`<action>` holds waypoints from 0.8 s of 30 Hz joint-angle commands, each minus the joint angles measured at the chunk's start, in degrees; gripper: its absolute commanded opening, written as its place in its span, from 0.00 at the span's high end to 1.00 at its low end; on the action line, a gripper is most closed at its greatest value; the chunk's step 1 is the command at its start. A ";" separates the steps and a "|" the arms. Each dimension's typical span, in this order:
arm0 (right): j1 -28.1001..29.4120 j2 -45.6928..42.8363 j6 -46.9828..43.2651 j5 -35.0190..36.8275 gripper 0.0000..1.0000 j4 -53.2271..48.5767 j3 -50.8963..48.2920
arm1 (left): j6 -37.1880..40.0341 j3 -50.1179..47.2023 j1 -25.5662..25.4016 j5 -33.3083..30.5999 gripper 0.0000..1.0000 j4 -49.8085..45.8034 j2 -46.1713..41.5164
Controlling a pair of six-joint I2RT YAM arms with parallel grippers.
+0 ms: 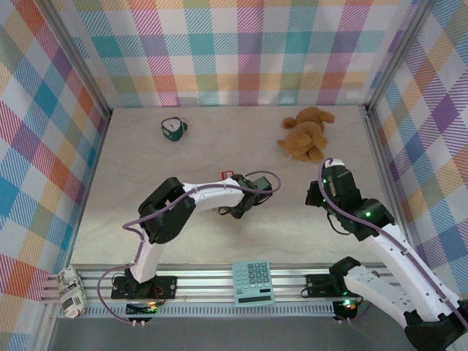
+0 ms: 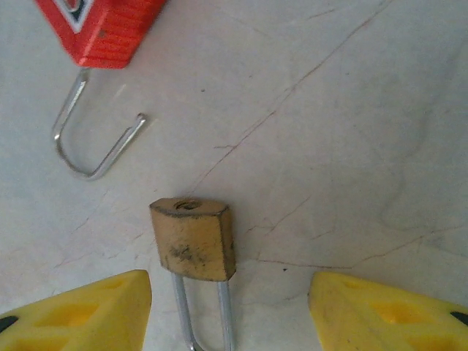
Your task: Unlock with the key
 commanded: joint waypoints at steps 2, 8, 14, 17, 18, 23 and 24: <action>-0.34 0.21 -1.11 1.08 1.00 -0.47 2.08 | 4.71 -0.29 4.02 7.89 0.43 2.52 2.72; -0.30 0.00 -1.51 1.43 1.00 -0.90 1.99 | 5.18 -1.14 7.78 8.15 0.45 3.13 2.15; -0.37 0.40 -1.41 1.20 1.00 -0.64 1.76 | 6.05 -1.72 8.81 8.78 0.41 4.70 0.14; -0.34 0.50 -1.54 1.26 1.00 -0.83 1.82 | 6.09 -2.63 11.20 11.84 0.40 6.05 -1.18; -0.35 0.58 -1.50 1.26 1.00 -0.92 1.82 | 6.08 -2.73 11.74 12.82 0.40 6.40 -1.54; -0.34 0.92 -1.07 0.91 1.00 -0.66 1.64 | 6.49 -1.81 12.48 15.42 0.41 6.04 -0.24; -0.34 0.89 -1.08 0.86 1.00 -0.61 1.64 | 6.28 -2.15 12.80 16.19 0.42 6.44 0.07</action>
